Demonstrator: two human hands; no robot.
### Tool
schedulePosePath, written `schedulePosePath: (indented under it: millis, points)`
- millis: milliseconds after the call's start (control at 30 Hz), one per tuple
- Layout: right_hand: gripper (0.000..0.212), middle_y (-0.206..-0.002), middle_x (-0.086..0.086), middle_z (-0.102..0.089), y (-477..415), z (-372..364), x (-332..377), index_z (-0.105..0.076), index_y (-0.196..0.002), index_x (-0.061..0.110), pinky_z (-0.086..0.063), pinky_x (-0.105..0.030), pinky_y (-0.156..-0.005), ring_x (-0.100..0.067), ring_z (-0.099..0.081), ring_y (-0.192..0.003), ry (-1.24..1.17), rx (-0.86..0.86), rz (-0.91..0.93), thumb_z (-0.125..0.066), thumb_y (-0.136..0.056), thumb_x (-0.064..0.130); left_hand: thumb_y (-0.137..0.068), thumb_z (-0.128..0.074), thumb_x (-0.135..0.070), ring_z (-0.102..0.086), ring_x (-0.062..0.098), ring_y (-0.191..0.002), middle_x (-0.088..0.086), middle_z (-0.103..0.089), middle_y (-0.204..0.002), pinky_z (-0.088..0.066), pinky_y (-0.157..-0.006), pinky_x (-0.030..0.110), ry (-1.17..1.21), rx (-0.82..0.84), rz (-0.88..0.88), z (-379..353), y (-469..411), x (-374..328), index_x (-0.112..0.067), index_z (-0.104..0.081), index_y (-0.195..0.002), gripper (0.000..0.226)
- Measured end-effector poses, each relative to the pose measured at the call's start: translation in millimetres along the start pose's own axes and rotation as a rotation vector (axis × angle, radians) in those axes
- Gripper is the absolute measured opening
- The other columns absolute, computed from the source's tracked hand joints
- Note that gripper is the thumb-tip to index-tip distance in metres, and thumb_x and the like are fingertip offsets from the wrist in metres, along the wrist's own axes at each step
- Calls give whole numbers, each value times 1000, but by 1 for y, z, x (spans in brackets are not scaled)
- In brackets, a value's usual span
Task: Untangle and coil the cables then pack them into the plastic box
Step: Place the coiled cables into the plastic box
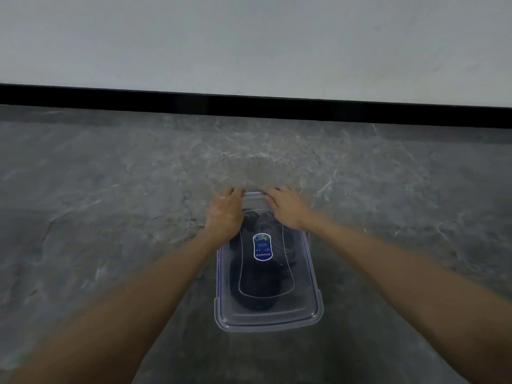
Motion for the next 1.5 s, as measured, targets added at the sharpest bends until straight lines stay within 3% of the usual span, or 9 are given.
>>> schedulePosePath:
  millis: [133, 300, 800, 967, 1067, 1167, 1267, 1400, 1500]
  points:
    - [41, -147, -13, -38, 8, -1, 8, -38, -142, 22, -25, -47, -112, -29, -30, -138, 220, -117, -42, -26, -104, 31, -100, -37, -25, -24, 27, -144, 15, -27, -155, -17, -118, 39, -135, -139, -134, -8, 36, -24, -9, -35, -143, 46]
    - [54, -161, -17, 3, 47, -4, 24, -16, -152, 11, -2, -47, -120, -30, 5, -149, 264, -84, -67, -17, -104, 37, -90, 1, -54, 5, 25, -150, 9, 1, -163, 11, -117, 38, -241, 57, -232, -24, 74, -27, -14, -5, -155, 77]
    - [78, -161, -14, 11, 59, -24, 16, 1, -154, 16, 4, -42, -121, -26, 16, -148, 294, -41, -17, 16, -86, 52, -91, 6, -45, 11, 31, -149, 12, 8, -162, 8, -118, 46, -352, 67, -253, -37, 73, -28, -11, 6, -154, 71]
    - [62, -161, -11, 14, 59, -21, 16, 2, -154, 19, 6, -41, -121, -24, 18, -147, 249, 1, -42, -3, -100, 48, -88, 11, -46, 9, 29, -150, 11, 7, -163, 5, -119, 45, -345, 90, -241, -31, 73, -30, -13, 6, -154, 75]
    - [60, -160, -10, 17, 58, -20, 16, 4, -154, 19, 4, -42, -121, -23, 19, -147, 205, 56, -47, -8, -102, 46, -101, -11, -43, 5, 23, -150, 5, 0, -163, 4, -121, 38, -200, 80, -219, -25, 71, -28, -15, -4, -155, 61]
    - [58, -161, -14, 6, 59, -12, 13, -4, -154, 14, -2, -41, -121, -27, 7, -149, 59, -6, -81, -18, -104, 40, -103, -36, -22, -20, 23, -146, 9, -26, -158, -7, -118, 28, 93, -71, -191, -10, 74, -24, -12, -36, -146, 44]
    - [49, -149, -21, -31, 67, -11, -10, -30, -143, 5, -24, -46, -115, -36, -28, -138, -225, -188, -303, -37, -101, 31, -98, -46, -14, -33, 29, -132, 13, -33, -146, -26, -112, 36, 260, -207, 35, -1, 89, -1, -10, -39, -140, 43]
    - [25, -108, -8, -64, 86, -27, -31, -58, -104, 10, -49, -42, -94, -27, -61, -103, -801, -120, -594, -54, -95, 33, -98, -52, -38, -38, 29, -132, 15, -37, -144, -33, -106, 35, 551, 10, 420, -8, 103, 28, -2, -33, -141, 60]
    - [41, -115, -7, -68, 100, -38, -30, -62, -118, 10, -51, -31, -76, -24, -64, -103, -1105, 122, -722, -56, -94, 42, -93, -60, -43, -57, 28, -115, 5, -57, -115, -42, -95, 27, 846, 151, 622, -14, 104, 34, 6, -50, -126, 60]
Point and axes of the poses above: each hand's wrist, its own y-axis away from the middle knuckle, its own z-axis out of the back of the hand, x = y × z, the point moved 5 cm from there along -y, towards the middle knuckle
